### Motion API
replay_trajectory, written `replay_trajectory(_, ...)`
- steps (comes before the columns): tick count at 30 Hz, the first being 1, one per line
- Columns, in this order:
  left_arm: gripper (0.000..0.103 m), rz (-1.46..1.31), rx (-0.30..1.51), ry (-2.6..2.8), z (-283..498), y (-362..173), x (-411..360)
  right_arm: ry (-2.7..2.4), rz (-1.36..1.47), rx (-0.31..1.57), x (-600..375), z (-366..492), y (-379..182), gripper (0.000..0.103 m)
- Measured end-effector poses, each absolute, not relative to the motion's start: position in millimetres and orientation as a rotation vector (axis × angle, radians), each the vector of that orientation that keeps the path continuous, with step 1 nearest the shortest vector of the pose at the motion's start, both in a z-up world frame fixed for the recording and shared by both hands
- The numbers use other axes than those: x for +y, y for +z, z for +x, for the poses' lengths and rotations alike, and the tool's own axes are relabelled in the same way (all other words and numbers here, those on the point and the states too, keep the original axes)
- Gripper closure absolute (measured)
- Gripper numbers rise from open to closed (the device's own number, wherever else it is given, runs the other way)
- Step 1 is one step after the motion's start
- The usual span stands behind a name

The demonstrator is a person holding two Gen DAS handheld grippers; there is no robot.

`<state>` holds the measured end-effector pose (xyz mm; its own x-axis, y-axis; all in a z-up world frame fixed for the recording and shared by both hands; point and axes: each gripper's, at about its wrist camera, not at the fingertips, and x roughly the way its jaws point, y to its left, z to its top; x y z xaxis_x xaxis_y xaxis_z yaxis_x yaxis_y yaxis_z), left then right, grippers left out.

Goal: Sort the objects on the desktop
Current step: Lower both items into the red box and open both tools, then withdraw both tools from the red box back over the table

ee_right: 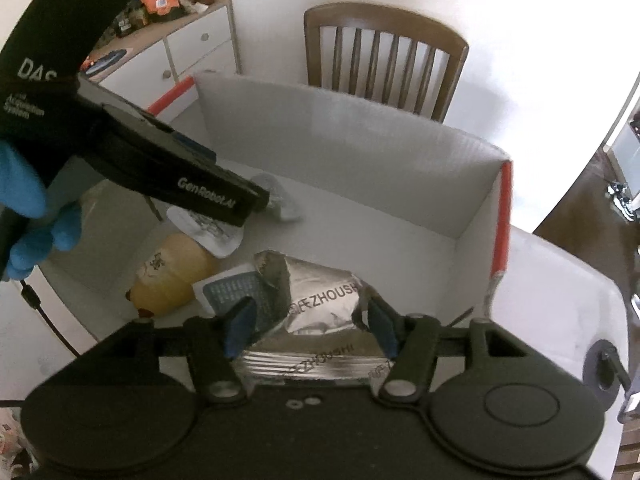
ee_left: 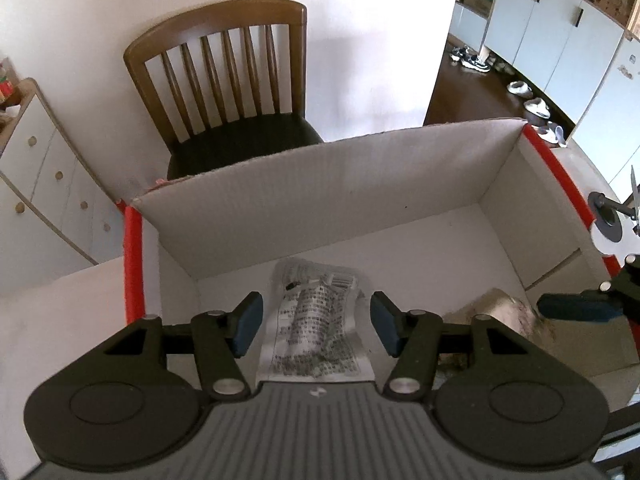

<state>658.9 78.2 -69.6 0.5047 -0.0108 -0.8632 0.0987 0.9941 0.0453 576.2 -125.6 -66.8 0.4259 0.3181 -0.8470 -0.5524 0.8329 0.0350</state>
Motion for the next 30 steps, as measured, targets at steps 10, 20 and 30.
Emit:
replay_trajectory(10, 0.045, 0.098, 1.005, -0.070, 632.8, -31.4, 73.1, 0.546, -0.232, 0.960, -137.4, 561.1, -37.2, 0.041)
replay_trajectory(20, 0.045, 0.092, 0.972, -0.065, 589.6, 11.3, 66.3, 0.549, -0.198, 0.923, -150.2, 541.5, -5.2, 0.041)
replay_trajectory(30, 0.045, 0.084, 0.951, -0.065, 542.3, 41.1, 50.9, 0.557, -0.186, 0.881, -160.2, 515.9, 16.8, 0.041)
